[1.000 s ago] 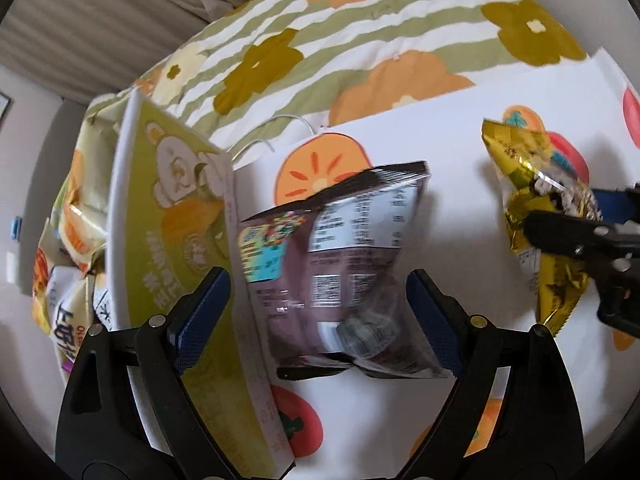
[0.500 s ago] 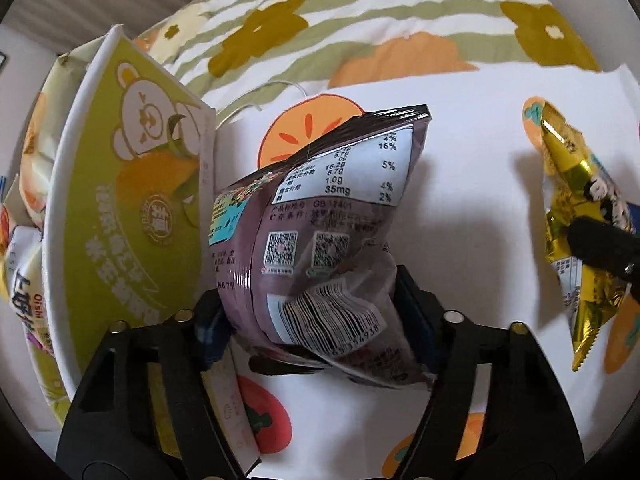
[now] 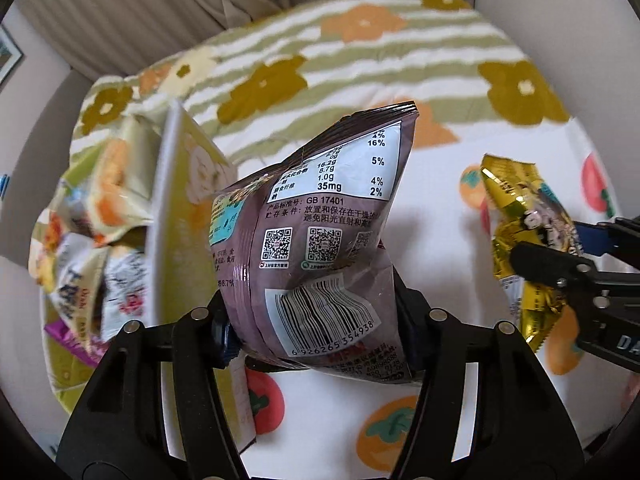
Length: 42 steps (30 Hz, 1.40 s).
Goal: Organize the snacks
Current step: 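Carry both bags over the box and release them inside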
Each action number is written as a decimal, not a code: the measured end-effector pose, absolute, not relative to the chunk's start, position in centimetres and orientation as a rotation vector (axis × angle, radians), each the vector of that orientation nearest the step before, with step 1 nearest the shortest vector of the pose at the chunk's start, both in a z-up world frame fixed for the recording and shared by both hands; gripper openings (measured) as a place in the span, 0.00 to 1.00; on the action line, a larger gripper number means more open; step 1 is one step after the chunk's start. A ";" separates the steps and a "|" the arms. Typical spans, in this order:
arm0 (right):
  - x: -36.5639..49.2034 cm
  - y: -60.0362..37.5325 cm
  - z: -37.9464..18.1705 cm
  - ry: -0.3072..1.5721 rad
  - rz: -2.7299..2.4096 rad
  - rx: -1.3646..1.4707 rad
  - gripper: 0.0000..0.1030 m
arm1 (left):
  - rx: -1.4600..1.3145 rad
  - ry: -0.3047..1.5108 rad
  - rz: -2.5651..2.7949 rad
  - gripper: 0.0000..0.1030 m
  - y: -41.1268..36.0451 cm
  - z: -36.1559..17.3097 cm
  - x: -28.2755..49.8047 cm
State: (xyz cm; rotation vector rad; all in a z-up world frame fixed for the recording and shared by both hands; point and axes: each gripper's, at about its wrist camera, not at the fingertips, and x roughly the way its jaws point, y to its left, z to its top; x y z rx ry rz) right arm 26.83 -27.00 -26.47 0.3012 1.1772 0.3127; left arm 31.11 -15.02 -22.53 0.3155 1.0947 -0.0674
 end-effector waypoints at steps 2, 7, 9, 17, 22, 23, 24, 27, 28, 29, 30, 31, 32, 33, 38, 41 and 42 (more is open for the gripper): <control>26.3 -26.8 -24.9 1.152 0.318 0.272 0.44 | 0.290 1.062 -0.071 0.55 -14.7 -20.6 30.2; 25.2 -25.6 -20.5 1.074 0.360 0.203 0.44 | 0.220 0.969 -0.057 0.55 -12.5 -15.3 27.7; 24.8 -24.6 -18.7 1.041 0.386 0.176 0.44 | 0.189 0.934 -0.050 0.55 -11.0 -13.4 26.7; 23.0 -18.3 -13.2 0.912 0.459 0.115 0.44 | 0.130 0.830 -0.013 0.55 -3.1 -8.8 24.0; 22.4 -13.3 -11.4 0.868 0.460 0.127 0.44 | 0.121 0.814 -0.006 0.55 2.8 -7.8 23.4; 22.2 -12.3 -11.2 0.862 0.462 0.137 0.44 | 0.120 0.814 -0.004 0.55 4.5 -7.8 23.3; 22.1 -11.3 -11.2 0.861 0.463 0.146 0.44 | 0.118 0.817 -0.004 0.55 5.6 -7.8 23.1; 22.0 -8.1 -11.4 0.867 0.449 0.157 0.44 | 0.107 0.832 -0.014 0.55 9.6 -8.5 23.2; 21.9 -7.1 -11.5 0.869 0.442 0.162 0.44 | 0.106 0.836 -0.020 0.55 10.8 -8.8 23.2; 21.9 -6.0 -11.6 0.869 0.434 0.166 0.44 | 0.102 0.837 -0.030 0.55 12.2 -9.2 23.3; 21.8 -5.1 -11.8 0.869 0.424 0.170 0.44 | 0.099 0.839 -0.038 0.55 13.0 -9.5 23.4; 21.7 -4.6 -11.9 0.870 0.417 0.174 0.44 | 0.097 0.844 -0.049 0.55 13.9 -9.9 23.5; 21.4 -3.8 -12.0 0.871 0.407 0.179 0.44 | 0.096 0.852 -0.062 0.55 15.0 -10.5 23.7; 21.1 -3.0 -12.2 0.873 0.393 0.184 0.44 | 0.097 0.857 -0.073 0.55 15.6 -10.9 23.9; 21.1 -0.2 -13.9 0.913 0.343 0.205 0.44 | 0.109 0.926 -0.121 0.55 17.4 -13.7 24.7; 21.0 0.6 -14.5 0.932 0.325 0.208 0.44 | 0.103 0.947 -0.156 0.55 17.6 -14.7 24.8; 21.0 0.9 -14.7 0.938 0.318 0.209 0.44 | 0.097 0.948 -0.163 0.57 17.6 -14.8 24.8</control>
